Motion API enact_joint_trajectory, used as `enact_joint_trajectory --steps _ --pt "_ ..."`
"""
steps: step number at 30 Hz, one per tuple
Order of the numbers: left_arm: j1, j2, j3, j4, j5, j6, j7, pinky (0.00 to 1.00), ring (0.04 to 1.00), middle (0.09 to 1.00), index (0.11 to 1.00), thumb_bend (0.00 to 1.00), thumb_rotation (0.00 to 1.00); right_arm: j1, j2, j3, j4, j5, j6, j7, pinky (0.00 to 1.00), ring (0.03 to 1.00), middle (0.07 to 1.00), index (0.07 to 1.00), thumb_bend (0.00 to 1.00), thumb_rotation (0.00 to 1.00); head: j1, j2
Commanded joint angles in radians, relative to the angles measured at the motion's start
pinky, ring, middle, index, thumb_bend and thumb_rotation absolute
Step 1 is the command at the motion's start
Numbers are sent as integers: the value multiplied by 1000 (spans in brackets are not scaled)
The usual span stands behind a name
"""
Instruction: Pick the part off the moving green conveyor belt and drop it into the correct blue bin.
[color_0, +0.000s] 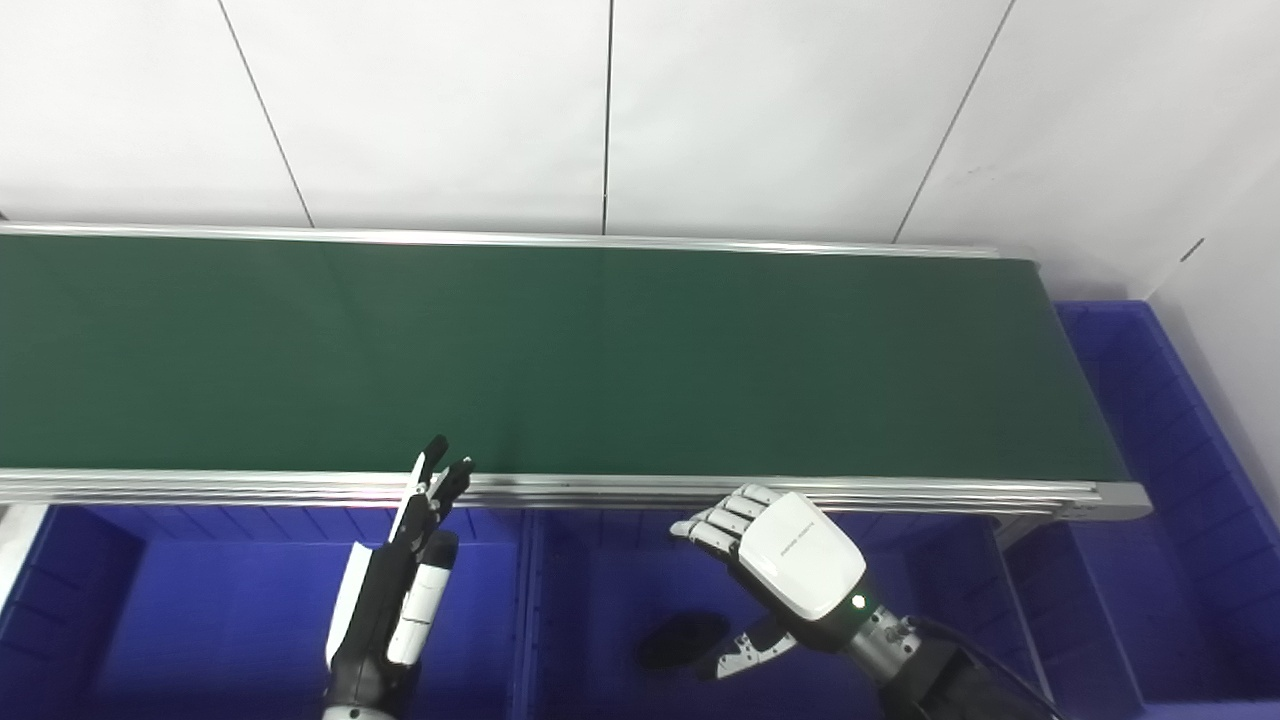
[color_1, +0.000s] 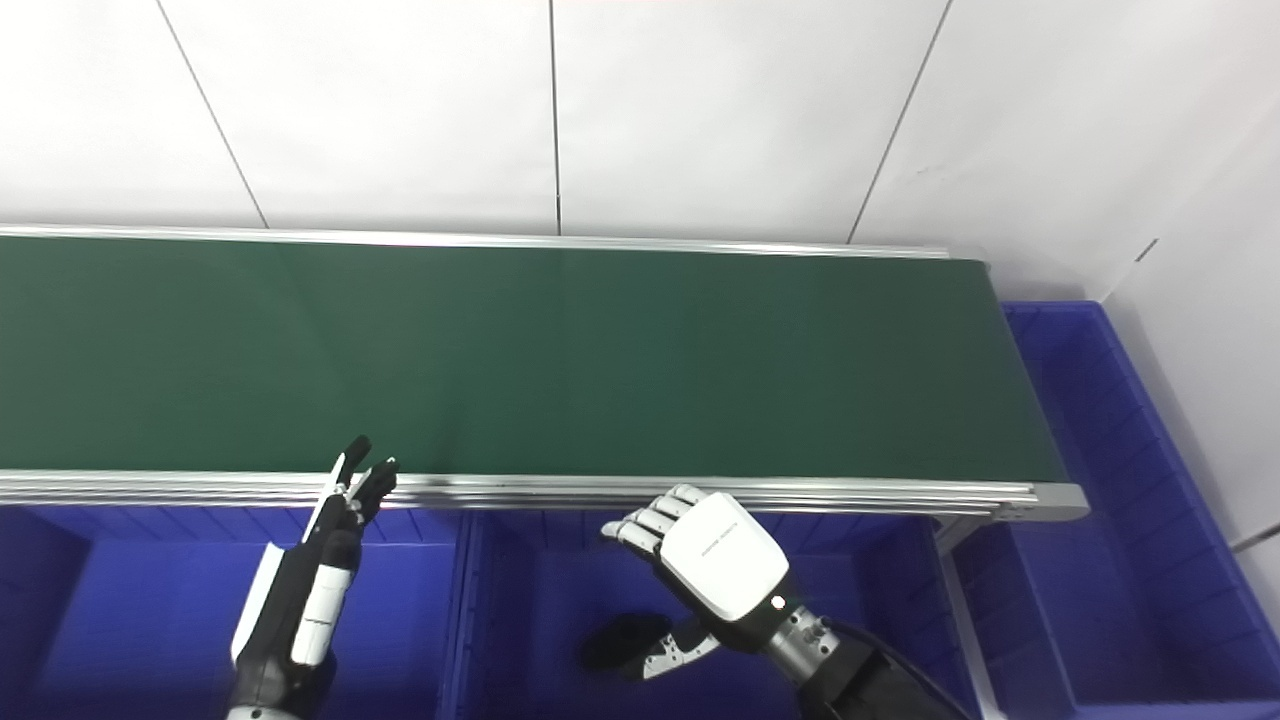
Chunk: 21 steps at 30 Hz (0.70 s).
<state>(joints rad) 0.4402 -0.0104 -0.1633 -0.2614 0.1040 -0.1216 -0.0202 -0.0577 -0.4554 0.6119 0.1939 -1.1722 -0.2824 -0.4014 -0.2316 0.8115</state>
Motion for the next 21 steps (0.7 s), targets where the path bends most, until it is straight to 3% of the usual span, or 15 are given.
enact_joint_trajectory --steps 1,6,8,12,14,19,21 --pt "-5 -2 -1 -21 7 -13 1 994 943 926 1000 614 1000 -16 -5 -11 -35 17 -25 -6 673 650 690 730 1000 587 1 1" --pt "-5 -1 -4 -19 13 -24 2 992 943 929 1000 614 1000 -2 -6 -26 -77 63 -38 6 647 654 704 731 1000 675 4 -3" --pt "-2 -3 -5 -23 14 -22 3 993 943 930 1000 612 1000 23 2 -52 -149 111 -25 34 626 650 712 730 982 717 3 1" --pt "0 -4 -2 -28 8 -22 4 992 944 932 1000 602 1000 135 58 -144 -401 382 78 210 623 697 777 761 821 893 -6 10" --pt "-2 -5 0 -34 4 -16 4 992 949 938 1000 605 1000 186 93 -193 -502 525 125 271 614 721 796 776 760 900 -14 17" --pt "-10 -2 5 -42 13 -12 5 997 954 945 1000 613 1000 270 186 -328 -599 755 174 292 617 732 798 786 660 930 -12 35" --pt "-13 -1 7 -47 21 -7 6 1000 957 947 1000 627 1000 300 257 -380 -648 800 244 290 605 707 782 776 597 924 -11 41"
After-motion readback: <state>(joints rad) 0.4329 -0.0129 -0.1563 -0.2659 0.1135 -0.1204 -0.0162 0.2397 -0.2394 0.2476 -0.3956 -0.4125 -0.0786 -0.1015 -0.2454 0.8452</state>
